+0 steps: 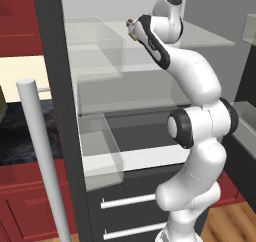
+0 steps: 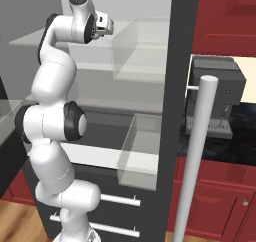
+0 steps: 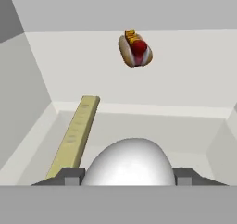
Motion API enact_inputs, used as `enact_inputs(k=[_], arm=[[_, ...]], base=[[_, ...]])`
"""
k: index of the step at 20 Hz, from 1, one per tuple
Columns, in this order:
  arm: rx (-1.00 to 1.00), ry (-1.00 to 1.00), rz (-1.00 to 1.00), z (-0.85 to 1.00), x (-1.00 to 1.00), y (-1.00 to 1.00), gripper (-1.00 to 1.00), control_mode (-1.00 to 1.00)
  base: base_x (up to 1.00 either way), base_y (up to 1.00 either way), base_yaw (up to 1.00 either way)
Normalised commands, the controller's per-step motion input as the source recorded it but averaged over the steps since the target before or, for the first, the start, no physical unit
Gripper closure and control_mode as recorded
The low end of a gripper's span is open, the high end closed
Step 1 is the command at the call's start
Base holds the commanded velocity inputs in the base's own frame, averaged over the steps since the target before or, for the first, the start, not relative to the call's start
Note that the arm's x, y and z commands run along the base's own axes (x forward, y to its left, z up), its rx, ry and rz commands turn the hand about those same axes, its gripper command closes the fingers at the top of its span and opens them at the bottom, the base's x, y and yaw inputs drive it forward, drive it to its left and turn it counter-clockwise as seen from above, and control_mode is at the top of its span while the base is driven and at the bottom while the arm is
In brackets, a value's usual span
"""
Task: Pick the egg and butter from the fridge and place them by the bowl for mixing.
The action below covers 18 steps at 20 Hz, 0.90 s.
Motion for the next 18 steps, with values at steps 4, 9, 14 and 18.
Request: enact_inputs(k=[4, 9, 14, 18], arm=[[0.0, -0.07, 0.01, 0.0, -0.75, -0.06, 1.0, -1.0], [0.0, -0.03, 0.0, 0.0, -0.85, -0.09, 1.0, -1.0], [0.0, -0.13, 0.0, -0.09, -0.94, -0.03, 1.0, -1.0], [0.0, -0.01, -0.04, -0.15, -0.84, 0.0, 1.0, -1.0]], base=[[0.0, 0.0, 0.0], [0.0, 0.0, 0.0], [0.0, 0.0, 0.0], [0.0, 0.0, 0.0]])
